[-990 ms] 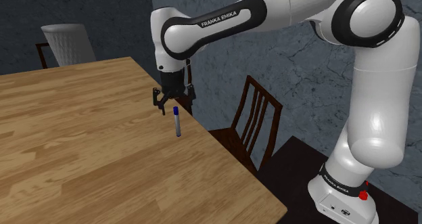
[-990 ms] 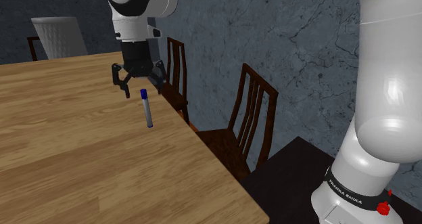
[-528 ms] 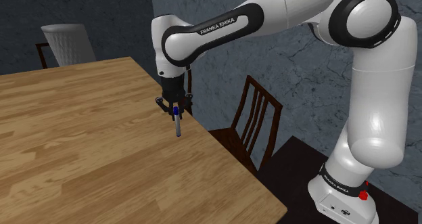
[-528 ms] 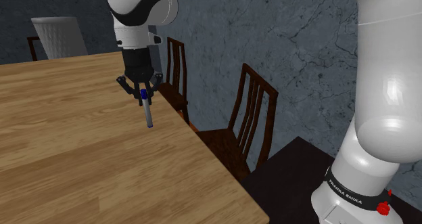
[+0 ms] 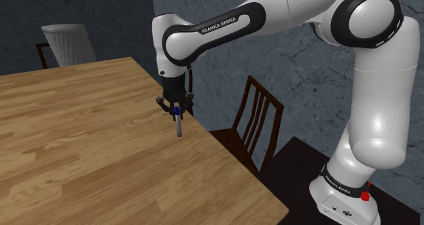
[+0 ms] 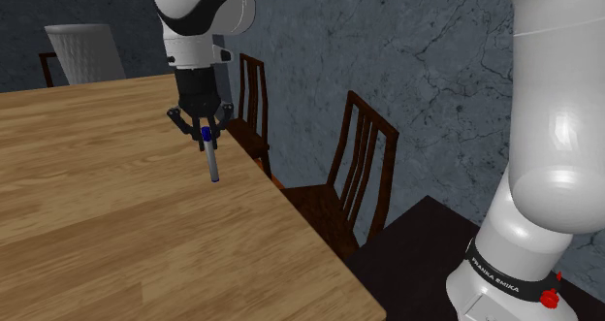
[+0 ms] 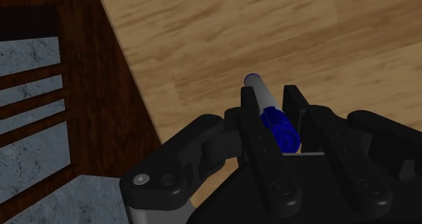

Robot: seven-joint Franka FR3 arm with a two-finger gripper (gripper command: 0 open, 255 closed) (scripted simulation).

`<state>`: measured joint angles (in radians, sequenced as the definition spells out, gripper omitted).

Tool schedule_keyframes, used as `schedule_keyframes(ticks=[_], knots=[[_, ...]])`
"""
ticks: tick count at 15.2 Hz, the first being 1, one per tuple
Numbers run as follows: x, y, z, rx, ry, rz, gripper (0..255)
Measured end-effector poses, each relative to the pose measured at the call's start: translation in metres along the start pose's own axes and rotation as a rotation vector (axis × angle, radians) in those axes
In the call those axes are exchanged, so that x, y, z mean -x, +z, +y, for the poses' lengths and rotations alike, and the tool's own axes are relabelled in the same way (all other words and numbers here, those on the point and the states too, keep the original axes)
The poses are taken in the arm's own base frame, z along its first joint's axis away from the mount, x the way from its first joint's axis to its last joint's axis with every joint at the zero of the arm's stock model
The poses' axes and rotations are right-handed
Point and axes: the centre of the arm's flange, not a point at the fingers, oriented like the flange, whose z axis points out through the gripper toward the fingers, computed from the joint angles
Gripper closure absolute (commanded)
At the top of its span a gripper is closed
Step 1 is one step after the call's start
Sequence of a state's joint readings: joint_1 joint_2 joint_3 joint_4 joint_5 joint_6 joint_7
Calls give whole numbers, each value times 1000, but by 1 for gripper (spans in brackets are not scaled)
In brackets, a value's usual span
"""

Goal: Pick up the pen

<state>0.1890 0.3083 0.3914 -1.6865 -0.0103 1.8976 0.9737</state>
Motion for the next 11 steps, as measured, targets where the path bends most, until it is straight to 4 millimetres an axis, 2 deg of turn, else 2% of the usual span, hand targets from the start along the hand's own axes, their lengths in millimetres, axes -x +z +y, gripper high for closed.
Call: schedule_keyframes(ticks=[11], knots=[[8,-54,0,0,0,0,255]])
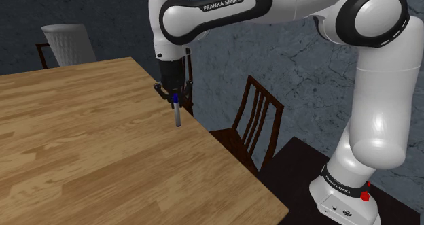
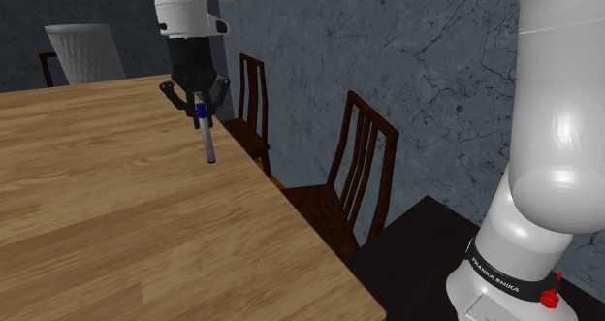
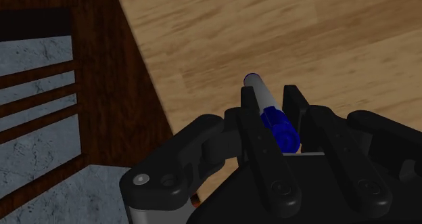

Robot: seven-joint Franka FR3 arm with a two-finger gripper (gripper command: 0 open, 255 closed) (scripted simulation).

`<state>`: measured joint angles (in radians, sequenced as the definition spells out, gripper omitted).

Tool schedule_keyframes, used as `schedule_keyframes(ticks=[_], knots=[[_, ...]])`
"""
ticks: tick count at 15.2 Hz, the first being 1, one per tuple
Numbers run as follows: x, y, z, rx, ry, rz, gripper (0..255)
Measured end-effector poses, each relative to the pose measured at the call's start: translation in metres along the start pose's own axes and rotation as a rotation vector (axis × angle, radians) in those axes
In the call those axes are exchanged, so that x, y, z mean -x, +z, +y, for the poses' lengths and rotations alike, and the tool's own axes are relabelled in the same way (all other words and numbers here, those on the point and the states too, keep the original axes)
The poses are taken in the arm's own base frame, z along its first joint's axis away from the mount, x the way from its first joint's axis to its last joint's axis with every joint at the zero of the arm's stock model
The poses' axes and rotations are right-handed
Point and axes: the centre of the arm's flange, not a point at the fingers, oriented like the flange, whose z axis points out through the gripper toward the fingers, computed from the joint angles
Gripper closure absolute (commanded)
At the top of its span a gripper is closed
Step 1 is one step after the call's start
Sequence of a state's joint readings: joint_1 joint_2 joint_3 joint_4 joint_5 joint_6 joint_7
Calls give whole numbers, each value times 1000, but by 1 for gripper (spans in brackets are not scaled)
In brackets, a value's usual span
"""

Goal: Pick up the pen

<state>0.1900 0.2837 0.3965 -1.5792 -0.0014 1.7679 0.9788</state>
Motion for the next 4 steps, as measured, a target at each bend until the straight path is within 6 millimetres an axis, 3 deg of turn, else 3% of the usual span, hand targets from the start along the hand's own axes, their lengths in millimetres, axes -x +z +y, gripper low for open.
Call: schedule_keyframes(ticks=[4], knots=[[2,-20,0,0,0,0,255]])
